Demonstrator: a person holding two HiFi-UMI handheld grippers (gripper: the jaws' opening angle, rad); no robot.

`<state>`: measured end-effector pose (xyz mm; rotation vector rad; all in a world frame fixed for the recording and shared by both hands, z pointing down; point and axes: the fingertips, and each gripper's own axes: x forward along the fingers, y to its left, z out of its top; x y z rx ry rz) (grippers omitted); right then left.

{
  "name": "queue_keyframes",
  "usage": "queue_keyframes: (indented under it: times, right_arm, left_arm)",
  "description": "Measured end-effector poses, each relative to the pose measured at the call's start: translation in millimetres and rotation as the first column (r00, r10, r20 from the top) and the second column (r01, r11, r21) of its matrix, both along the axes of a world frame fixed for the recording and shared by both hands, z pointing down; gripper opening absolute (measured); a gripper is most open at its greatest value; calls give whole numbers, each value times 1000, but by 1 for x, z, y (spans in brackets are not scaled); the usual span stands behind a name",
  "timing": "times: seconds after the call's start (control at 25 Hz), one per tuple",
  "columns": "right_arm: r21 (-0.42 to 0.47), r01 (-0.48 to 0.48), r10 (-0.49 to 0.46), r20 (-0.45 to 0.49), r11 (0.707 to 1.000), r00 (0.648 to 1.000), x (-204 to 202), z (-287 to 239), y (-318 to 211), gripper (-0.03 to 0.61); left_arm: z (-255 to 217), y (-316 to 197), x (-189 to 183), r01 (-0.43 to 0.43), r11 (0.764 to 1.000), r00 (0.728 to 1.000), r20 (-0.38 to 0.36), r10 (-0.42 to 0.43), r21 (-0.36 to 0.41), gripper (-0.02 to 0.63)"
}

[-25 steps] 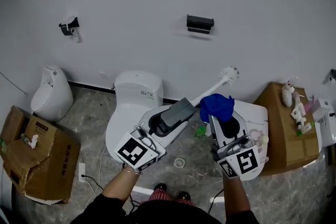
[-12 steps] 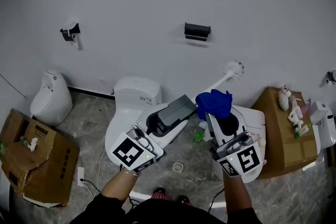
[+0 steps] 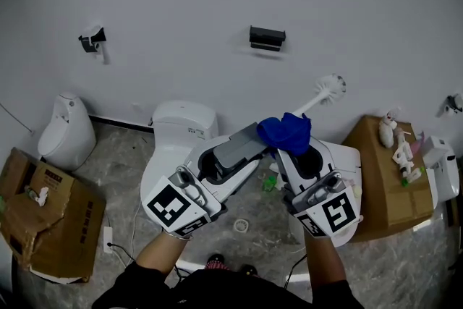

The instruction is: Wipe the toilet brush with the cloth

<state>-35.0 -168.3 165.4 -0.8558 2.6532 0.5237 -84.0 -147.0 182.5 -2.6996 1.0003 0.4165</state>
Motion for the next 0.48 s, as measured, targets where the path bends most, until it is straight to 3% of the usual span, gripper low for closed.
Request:
queue_keyframes:
  times: [0.48]
  right_arm:
    - [28,-22,21,17,999,1000,2,-6,3,83]
  left_arm:
    - [-6,10,-1,-37,999,999,-8,37,13,186]
